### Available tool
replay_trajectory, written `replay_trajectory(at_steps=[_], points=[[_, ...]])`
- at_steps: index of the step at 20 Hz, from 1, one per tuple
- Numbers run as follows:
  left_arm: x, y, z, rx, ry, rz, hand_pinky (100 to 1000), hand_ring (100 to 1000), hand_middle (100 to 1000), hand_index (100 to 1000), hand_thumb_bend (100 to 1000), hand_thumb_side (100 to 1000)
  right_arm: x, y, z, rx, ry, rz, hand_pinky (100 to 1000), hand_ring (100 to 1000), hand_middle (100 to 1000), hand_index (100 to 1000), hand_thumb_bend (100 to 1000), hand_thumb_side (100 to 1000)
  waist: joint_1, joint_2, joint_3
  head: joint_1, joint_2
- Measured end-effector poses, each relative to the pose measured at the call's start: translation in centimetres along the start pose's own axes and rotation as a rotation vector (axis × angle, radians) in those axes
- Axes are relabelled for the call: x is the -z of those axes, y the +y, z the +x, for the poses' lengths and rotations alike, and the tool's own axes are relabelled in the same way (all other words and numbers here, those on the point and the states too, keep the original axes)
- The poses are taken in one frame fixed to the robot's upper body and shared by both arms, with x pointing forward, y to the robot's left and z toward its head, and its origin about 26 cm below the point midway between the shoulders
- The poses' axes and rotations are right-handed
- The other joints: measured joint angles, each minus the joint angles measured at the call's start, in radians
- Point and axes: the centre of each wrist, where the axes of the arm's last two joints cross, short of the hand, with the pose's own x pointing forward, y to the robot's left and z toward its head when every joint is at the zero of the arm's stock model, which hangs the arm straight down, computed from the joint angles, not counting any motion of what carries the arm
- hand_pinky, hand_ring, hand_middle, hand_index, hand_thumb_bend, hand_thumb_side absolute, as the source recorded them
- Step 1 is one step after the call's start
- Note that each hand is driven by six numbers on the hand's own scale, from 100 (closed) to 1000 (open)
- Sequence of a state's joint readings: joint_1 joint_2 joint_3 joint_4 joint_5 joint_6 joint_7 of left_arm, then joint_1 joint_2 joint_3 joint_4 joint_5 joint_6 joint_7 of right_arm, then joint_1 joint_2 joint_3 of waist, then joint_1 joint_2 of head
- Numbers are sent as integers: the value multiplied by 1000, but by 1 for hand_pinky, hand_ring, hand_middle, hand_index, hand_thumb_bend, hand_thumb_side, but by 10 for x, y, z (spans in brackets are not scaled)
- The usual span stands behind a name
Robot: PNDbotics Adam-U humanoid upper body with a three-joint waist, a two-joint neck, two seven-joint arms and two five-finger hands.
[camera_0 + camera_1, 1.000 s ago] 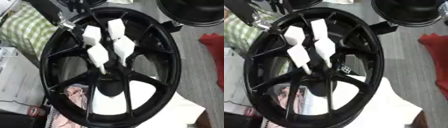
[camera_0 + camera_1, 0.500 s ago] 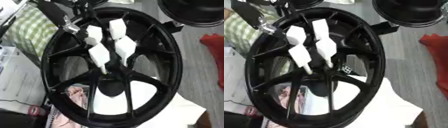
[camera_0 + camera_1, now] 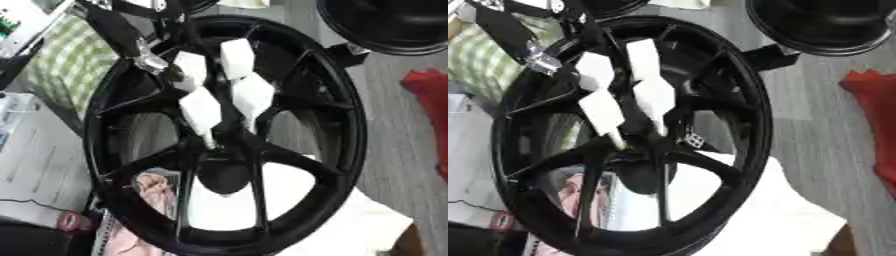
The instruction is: Pull the pin out of the wheel hub.
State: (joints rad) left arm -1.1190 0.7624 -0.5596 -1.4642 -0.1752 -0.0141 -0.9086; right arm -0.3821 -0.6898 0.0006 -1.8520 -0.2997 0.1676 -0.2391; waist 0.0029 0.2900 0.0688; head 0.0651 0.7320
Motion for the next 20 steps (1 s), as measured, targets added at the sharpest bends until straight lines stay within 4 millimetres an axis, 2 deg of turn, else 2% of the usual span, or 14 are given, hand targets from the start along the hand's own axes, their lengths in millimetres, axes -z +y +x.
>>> replay_trajectory(at_steps=[8,20], points=[[7,-4,0,5,-10,-19,762,794,792,863,496,629,0,0,0,3,0,-2,885,753,628,754,263,362,-1,1,-1,4,-1],[12,-7,2,65,21,-35,752,790,786,848,509,605,0,1,-1,10,0,-6,886,753,628,754,261,363,-1,1,-2,-16,-27]])
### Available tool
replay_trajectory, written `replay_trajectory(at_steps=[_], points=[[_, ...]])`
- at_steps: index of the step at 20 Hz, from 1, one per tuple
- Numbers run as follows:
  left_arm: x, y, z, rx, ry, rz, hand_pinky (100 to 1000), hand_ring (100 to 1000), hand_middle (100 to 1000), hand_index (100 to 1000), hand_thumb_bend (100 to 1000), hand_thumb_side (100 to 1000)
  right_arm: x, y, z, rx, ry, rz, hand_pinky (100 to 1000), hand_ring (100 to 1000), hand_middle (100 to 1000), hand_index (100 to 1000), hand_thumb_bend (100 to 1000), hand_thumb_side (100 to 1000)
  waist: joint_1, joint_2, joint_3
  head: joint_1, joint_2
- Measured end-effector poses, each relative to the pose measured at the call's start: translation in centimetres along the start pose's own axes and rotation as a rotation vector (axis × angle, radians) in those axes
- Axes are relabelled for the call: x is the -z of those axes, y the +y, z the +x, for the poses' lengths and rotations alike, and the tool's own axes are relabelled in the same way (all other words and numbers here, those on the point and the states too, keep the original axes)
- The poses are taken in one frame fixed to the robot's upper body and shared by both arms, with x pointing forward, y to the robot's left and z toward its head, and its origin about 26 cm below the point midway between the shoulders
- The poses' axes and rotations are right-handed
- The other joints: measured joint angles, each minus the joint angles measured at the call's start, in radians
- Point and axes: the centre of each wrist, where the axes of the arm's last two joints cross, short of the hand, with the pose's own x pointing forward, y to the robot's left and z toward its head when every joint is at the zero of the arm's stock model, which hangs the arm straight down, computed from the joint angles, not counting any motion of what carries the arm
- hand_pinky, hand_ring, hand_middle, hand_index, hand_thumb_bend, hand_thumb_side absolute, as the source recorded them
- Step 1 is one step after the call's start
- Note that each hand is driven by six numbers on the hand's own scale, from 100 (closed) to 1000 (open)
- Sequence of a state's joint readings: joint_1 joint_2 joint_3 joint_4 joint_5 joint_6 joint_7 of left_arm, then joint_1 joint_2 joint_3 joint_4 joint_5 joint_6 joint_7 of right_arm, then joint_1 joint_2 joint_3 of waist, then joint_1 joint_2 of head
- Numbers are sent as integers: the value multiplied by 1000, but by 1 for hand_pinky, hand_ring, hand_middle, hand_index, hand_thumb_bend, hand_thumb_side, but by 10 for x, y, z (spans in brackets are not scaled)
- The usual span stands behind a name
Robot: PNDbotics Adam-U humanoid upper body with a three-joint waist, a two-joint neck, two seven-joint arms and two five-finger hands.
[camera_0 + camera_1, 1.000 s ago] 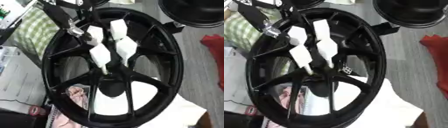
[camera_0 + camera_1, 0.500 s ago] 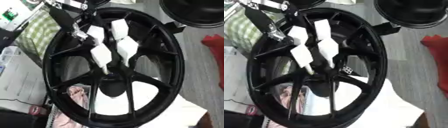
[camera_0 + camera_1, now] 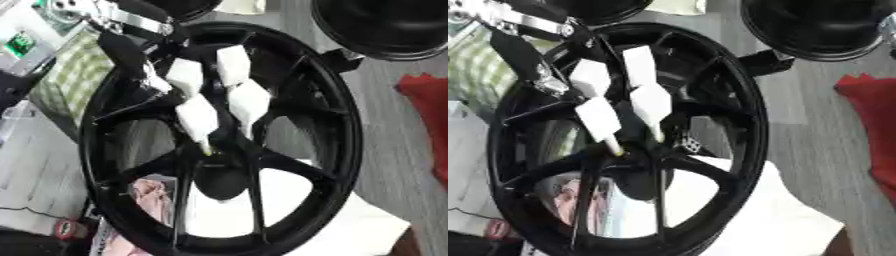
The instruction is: Pull the pin out of the wheel hub.
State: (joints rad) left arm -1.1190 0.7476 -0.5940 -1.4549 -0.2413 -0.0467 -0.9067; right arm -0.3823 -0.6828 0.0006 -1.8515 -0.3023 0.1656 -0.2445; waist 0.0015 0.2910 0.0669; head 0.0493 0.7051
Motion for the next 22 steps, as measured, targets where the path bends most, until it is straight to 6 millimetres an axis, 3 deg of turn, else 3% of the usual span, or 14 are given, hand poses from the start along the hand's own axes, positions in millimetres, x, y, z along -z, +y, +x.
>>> replay_trajectory(at_steps=[11,22], points=[[4,-2,-1,56,36,-13,727,764,754,808,475,569,0,0,0,1,-1,-1,887,754,628,754,257,363,2,5,-5,1,-6],[4,-2,-1,68,32,-13,696,707,665,705,350,505,1,0,0,2,-3,-6,887,754,628,754,254,364,1,6,-4,2,-13]])
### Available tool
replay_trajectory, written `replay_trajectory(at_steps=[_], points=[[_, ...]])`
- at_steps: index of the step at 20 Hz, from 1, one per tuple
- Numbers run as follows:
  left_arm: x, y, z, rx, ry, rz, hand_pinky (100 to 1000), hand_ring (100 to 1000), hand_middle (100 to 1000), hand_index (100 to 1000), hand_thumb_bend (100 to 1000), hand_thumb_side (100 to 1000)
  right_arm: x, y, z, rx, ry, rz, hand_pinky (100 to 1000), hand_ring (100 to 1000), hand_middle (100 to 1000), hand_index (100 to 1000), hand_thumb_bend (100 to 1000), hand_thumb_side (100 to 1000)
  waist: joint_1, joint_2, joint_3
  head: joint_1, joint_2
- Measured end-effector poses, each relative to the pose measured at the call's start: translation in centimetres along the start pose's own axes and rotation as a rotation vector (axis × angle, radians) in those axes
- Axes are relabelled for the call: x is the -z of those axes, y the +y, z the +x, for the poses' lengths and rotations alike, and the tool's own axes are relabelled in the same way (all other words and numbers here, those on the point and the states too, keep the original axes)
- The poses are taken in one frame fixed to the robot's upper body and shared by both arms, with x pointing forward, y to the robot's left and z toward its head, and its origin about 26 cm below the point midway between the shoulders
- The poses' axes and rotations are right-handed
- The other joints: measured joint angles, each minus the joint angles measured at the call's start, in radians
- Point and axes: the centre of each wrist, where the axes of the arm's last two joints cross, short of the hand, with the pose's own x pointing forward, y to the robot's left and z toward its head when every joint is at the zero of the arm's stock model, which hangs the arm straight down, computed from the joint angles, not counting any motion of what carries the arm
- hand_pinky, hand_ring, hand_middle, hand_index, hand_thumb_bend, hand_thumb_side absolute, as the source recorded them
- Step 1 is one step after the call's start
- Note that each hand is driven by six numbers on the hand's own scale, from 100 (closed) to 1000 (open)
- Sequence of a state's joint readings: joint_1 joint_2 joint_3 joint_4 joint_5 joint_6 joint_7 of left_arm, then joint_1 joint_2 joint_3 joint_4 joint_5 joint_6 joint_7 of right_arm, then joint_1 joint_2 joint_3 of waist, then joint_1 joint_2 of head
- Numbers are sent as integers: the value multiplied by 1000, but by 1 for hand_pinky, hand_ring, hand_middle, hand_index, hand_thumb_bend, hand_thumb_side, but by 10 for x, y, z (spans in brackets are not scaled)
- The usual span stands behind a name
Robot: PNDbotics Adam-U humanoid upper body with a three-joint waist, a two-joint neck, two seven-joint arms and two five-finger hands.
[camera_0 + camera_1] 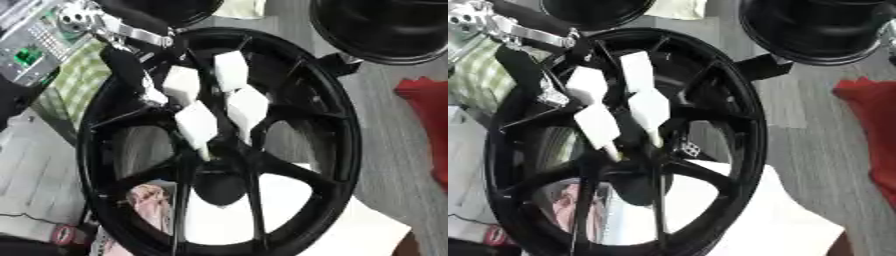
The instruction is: Pull the pin out of the wheel hub.
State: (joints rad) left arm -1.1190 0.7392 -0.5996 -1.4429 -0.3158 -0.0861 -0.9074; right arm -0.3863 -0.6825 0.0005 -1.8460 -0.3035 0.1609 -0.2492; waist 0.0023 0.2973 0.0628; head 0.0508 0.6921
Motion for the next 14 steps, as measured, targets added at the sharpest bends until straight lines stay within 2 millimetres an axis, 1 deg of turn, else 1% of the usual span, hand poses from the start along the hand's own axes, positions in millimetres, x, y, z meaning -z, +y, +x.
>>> replay_trajectory(at_steps=[4,7,9,10,14], points=[[0,0,0,-4,-2,1,684,681,628,658,310,484,0,0,0,0,-1,-2,888,754,629,754,255,364,-2,1,0,0,0],[0,0,1,-7,-3,3,670,661,607,616,254,466,0,0,0,0,-1,-5,888,754,629,754,254,365,-3,3,0,0,0],[-1,1,1,-13,-5,5,657,643,589,590,202,438,0,0,0,1,-2,-6,888,754,629,754,237,369,-4,3,0,0,0],[-1,1,1,-23,-6,8,655,642,585,579,197,418,0,0,0,1,-2,-7,889,754,629,754,233,371,-4,4,0,0,0],[-4,4,1,-55,-3,24,648,630,562,537,188,391,0,0,0,1,-2,-8,889,754,629,754,237,373,-4,4,0,0,0]])
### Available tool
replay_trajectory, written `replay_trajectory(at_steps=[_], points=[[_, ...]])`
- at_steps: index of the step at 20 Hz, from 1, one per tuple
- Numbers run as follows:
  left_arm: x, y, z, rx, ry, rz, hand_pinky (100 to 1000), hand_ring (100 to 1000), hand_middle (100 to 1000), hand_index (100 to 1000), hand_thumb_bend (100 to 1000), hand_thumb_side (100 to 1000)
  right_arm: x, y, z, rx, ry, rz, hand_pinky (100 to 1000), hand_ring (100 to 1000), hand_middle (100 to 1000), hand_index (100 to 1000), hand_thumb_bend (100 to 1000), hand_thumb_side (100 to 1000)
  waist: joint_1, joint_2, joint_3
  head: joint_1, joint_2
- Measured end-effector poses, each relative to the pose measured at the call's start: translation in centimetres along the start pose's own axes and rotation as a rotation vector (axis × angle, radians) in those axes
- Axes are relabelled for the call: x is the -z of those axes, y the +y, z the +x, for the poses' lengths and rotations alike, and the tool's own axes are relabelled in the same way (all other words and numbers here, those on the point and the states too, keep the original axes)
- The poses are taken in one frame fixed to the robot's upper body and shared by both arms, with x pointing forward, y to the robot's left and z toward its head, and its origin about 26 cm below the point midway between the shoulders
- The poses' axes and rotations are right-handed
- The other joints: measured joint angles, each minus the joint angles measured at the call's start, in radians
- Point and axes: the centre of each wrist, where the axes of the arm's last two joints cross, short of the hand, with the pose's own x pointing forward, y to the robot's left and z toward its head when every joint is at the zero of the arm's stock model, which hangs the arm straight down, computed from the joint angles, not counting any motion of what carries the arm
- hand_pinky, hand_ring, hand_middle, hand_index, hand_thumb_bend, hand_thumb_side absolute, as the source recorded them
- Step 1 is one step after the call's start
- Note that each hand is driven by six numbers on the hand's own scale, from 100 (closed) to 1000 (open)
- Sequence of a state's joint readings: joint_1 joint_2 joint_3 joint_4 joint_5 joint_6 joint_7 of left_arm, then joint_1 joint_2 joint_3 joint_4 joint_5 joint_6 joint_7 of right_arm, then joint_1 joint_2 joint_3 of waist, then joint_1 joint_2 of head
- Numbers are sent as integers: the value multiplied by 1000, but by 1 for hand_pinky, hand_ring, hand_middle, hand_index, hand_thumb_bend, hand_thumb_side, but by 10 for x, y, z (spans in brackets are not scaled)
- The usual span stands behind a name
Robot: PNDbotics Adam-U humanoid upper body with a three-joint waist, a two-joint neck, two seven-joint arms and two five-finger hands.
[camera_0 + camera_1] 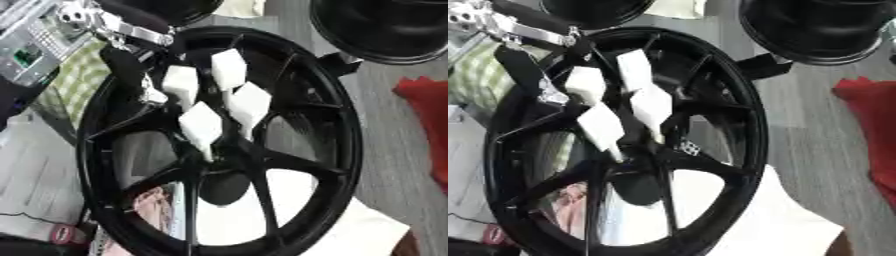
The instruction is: Pull the pin out of the wheel hub.
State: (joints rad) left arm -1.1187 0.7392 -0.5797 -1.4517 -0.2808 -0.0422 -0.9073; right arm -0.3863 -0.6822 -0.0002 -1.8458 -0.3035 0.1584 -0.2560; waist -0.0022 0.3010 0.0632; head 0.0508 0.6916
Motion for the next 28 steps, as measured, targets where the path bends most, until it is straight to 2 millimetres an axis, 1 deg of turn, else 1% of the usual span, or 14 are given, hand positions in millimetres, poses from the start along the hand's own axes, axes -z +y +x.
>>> replay_trajectory(at_steps=[3,7,10,15,19,22,24,28], points=[[-3,3,1,-13,1,14,643,620,545,503,181,350,0,0,0,1,-1,-1,888,754,629,754,236,374,0,0,0,0,0],[-9,7,5,-19,0,40,643,617,535,483,175,334,0,0,0,4,-2,-2,888,754,629,754,236,375,-1,0,2,0,0],[-19,13,7,-18,-8,73,643,612,522,475,163,296,0,0,0,5,-2,-3,889,754,629,755,236,375,-1,0,4,0,0],[-53,33,14,-1,-12,187,643,597,500,469,128,249,0,0,0,7,-3,-3,889,755,630,755,236,375,-9,0,5,0,0],[-91,43,12,-14,19,333,640,591,501,468,111,214,0,-2,0,7,-5,-11,888,755,629,755,237,373,-9,0,15,0,1],[-116,37,4,-44,59,420,641,585,496,466,100,208,-1,-3,-1,6,-1,-19,888,755,630,755,237,372,-12,0,24,-1,2],[-131,29,-3,-70,92,469,641,581,493,465,100,206,-1,-3,-1,6,-1,-22,888,755,630,755,236,372,-17,0,28,-2,9],[-160,13,-17,-130,161,567,640,572,485,464,100,207,-3,-6,-3,4,3,-34,887,755,630,755,237,369,-26,-1,38,-7,11]])
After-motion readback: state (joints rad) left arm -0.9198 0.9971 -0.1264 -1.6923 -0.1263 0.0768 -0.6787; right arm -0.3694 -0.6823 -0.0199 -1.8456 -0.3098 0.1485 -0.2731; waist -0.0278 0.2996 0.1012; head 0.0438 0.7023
